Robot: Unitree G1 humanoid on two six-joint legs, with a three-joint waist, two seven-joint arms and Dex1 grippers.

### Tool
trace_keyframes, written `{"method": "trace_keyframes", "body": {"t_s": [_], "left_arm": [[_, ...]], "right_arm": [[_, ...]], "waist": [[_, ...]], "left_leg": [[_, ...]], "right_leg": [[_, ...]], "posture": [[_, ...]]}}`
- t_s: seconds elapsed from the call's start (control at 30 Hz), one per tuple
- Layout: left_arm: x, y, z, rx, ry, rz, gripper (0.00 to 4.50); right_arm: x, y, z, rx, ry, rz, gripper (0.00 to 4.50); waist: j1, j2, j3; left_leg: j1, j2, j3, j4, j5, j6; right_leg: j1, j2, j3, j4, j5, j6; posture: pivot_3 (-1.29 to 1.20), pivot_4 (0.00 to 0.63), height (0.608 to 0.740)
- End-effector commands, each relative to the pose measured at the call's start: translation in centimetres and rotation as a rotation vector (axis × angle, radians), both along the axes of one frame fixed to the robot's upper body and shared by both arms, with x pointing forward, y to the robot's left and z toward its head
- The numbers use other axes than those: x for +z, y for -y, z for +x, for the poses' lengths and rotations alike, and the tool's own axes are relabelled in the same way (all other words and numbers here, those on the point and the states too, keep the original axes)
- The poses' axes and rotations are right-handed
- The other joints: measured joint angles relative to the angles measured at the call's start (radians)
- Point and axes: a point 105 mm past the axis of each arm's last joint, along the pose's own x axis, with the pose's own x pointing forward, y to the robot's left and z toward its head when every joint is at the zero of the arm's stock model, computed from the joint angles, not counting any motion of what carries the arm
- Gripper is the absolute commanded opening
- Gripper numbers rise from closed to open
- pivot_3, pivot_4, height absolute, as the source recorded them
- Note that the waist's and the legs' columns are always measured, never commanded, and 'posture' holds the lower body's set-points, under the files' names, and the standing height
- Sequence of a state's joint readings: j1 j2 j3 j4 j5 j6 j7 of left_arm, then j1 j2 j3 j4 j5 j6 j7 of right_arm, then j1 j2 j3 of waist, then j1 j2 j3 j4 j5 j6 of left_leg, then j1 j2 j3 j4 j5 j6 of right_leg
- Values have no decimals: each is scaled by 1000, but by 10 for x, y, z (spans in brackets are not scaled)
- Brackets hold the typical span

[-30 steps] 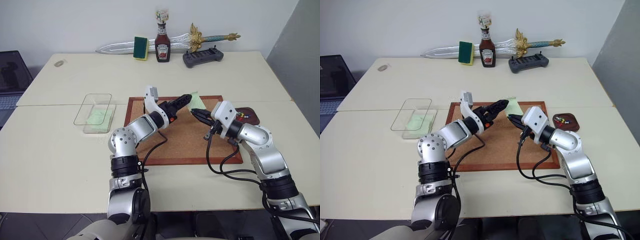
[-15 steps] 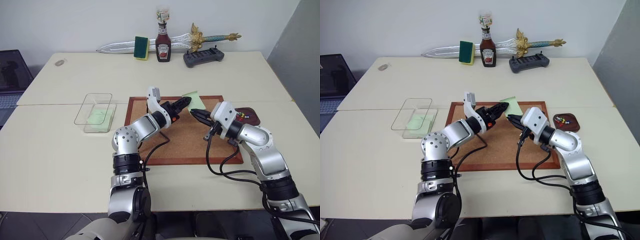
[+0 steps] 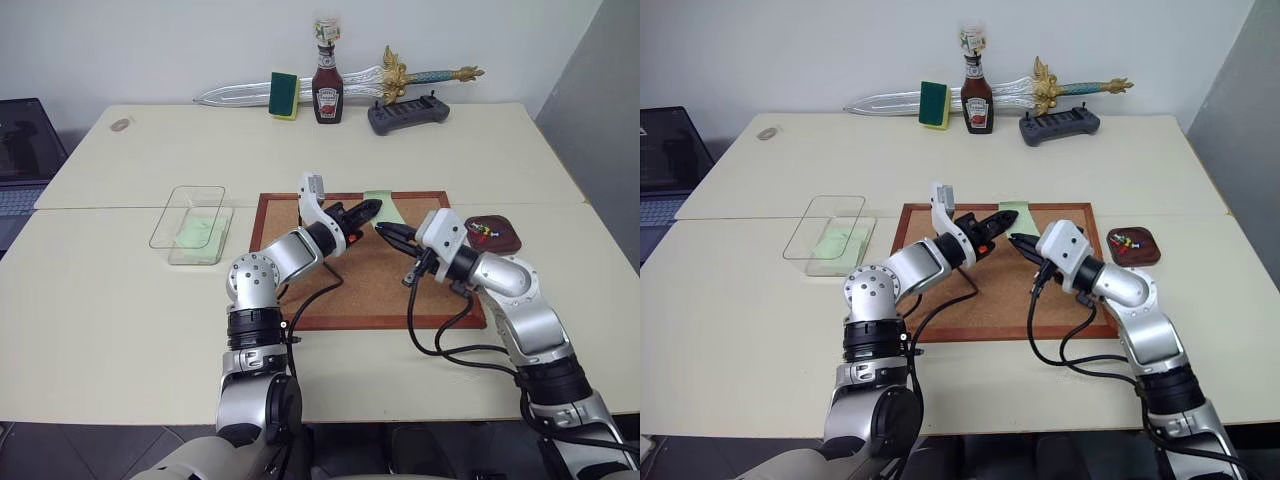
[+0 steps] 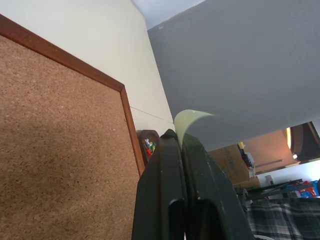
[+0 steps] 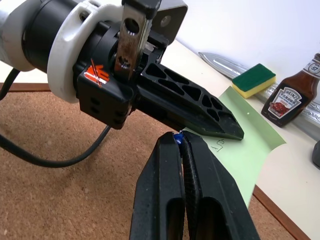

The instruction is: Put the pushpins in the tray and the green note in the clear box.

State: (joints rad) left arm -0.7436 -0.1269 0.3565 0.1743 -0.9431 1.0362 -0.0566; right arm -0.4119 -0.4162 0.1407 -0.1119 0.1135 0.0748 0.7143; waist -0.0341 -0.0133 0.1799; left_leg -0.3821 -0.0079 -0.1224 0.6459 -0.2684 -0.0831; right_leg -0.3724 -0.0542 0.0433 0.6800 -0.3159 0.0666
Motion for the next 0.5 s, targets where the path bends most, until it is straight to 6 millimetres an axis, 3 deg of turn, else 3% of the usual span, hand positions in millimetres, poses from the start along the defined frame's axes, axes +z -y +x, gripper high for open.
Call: {"method": "trace_keyframes", "body": {"t_s": [0.03,0.5], "left_arm": [[7,6,-4,-8,24,-29,16],[-7,-13,5,83,3,28,16]], "right_arm": [[20,-1,-5,9,49,74,0],[36,9,-2,-74,50,198,0]], "waist": [[0,0,0],[2,0,0]], "left_leg": [[0,0,0,0,0,0],[0,0,0,0,0,0]], "right_leg": [[0,0,0,0,0,0],[0,0,0,0,0,0]], "posture": [[0,150,740],[0,150,740]]}}
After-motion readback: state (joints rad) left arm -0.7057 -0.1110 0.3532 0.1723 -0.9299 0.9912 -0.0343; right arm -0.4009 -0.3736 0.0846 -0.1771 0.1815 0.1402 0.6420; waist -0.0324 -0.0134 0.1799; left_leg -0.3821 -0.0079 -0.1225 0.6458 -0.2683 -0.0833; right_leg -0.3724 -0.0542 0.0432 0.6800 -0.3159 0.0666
